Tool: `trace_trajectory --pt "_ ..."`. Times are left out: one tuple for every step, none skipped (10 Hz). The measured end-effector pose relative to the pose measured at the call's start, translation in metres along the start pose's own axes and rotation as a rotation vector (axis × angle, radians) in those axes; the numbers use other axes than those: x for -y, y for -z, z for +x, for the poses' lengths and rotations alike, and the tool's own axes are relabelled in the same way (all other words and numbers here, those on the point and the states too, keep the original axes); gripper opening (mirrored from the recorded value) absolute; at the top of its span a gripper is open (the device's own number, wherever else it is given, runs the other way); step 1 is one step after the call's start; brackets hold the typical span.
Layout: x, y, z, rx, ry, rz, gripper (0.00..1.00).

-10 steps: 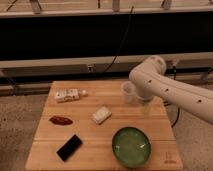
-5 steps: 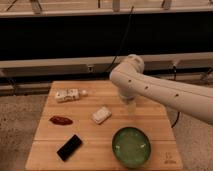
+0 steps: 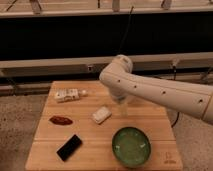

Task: Place the pepper on the white sponge

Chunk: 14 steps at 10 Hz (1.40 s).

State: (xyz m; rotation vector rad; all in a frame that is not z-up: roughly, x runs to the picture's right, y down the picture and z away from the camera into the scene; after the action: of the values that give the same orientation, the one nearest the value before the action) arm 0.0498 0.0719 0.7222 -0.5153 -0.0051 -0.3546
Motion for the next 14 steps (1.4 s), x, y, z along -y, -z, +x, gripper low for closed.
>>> trace_trajectory --pt "0.006 0.001 -0.011 0.007 0.02 0.012 0.8" --pt "0.008 0.002 -0.017 0.013 0.033 0.016 0.8" --pt "0.009 0.001 -0.021 0.018 0.048 0.019 0.8" --pt "0.012 0.0 -0.029 0.024 0.064 0.023 0.8" --pt "0.017 0.0 -0.044 0.035 0.088 0.028 0.8" --pt "0.022 0.0 -0.055 0.043 0.108 0.034 0.8" --pt "0.026 0.0 -0.066 0.052 0.127 0.041 0.8" --pt "0.029 0.0 -0.071 0.056 0.149 0.048 0.8" --pt "0.031 0.0 -0.071 0.061 0.156 0.05 0.8" --pt "0.031 -0.002 -0.071 0.065 0.159 0.05 0.8" --pt "0.033 -0.003 -0.075 0.069 0.166 0.051 0.8" --pt "0.038 -0.004 -0.087 0.079 0.18 0.054 0.8" --pt "0.044 -0.005 -0.1 0.087 0.205 0.063 0.8" --pt "0.048 -0.005 -0.106 0.092 0.217 0.069 0.8"
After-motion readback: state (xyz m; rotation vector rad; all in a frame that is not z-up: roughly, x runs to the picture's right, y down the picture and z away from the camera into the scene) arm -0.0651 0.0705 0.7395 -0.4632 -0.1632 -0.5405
